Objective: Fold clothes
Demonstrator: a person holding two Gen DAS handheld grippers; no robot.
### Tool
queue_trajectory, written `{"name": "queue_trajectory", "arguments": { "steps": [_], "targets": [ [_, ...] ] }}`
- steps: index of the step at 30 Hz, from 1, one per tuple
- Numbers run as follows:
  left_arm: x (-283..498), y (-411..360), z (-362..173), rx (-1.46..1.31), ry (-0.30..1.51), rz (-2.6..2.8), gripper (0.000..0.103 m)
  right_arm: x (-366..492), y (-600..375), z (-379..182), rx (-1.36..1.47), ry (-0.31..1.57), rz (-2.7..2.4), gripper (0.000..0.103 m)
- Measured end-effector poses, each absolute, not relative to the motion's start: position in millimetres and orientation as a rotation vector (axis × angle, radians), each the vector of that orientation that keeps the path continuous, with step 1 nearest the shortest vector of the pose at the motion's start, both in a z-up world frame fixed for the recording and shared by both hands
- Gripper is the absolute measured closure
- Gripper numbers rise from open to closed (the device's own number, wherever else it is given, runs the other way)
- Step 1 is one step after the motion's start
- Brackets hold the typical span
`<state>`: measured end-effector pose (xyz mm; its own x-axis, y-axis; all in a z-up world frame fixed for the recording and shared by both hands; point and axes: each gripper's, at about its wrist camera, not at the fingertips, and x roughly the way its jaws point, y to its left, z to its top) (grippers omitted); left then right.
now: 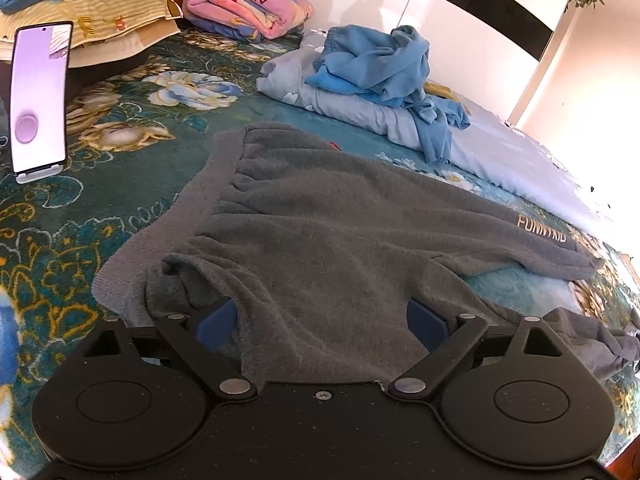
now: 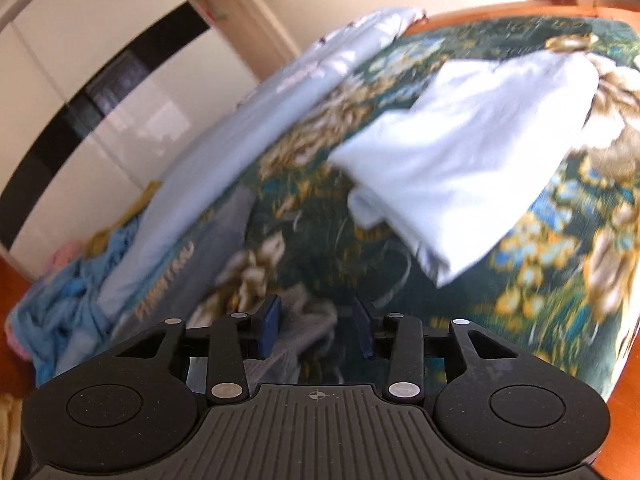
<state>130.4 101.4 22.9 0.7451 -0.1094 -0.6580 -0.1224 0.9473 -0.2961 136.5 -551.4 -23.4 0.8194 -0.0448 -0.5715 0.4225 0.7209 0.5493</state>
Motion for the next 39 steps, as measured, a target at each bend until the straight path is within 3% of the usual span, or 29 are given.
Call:
{"name": "queue_trajectory", "arguments": {
  "steps": [4, 10, 16, 17, 20, 23, 29, 34, 39],
  "targets": [
    [134.9, 91.6, 23.9, -0.322, 0.735, -0.019, 0.011, 135.9, -536.6, -25.7, 0.764, 0.561, -0.195, 0.057],
    [138.2, 82.1, 23.1, -0.298, 0.745, -0.047, 0.011, 138.6, -524.5, -32.1, 0.799, 0.579, -0.136, 0.057],
    [143.3, 79.3, 21.4, -0.3, 0.753, -0.055, 0.011, 156.4, -518.9, -36.1, 0.875, 0.576, -0.071, 0.063],
    [143.5, 78.5, 21.4, -0.301, 0.754, -0.06, 0.011, 163.0, -518.1, -38.7, 0.888, 0.593, -0.083, 0.064],
    [142.4, 76.6, 22.5, -0.294, 0.751, -0.075, 0.011, 174.8, -518.4, -45.5, 0.971, 0.606, -0.087, 0.097],
    [142.5, 78.4, 22.2, -0.29, 0.754, -0.067, 0.011, 188.4, -522.8, -33.4, 1.015, 0.551, -0.014, 0.098],
    [148.8, 79.9, 23.2, -0.295, 0.761, -0.048, 0.011, 247.8, -526.8, -3.2, 0.966, 0.553, -0.096, 0.098],
    [150.8, 76.8, 29.2, -0.263, 0.756, -0.047, 0.011, 296.8, -515.7, -25.9, 0.896, 0.683, -0.161, 0.097],
    [145.7, 90.2, 38.1, -0.226, 0.709, 0.044, 0.011, 277.5, -513.3, -17.6, 0.841, 0.637, -0.059, 0.072]
  ]
}}
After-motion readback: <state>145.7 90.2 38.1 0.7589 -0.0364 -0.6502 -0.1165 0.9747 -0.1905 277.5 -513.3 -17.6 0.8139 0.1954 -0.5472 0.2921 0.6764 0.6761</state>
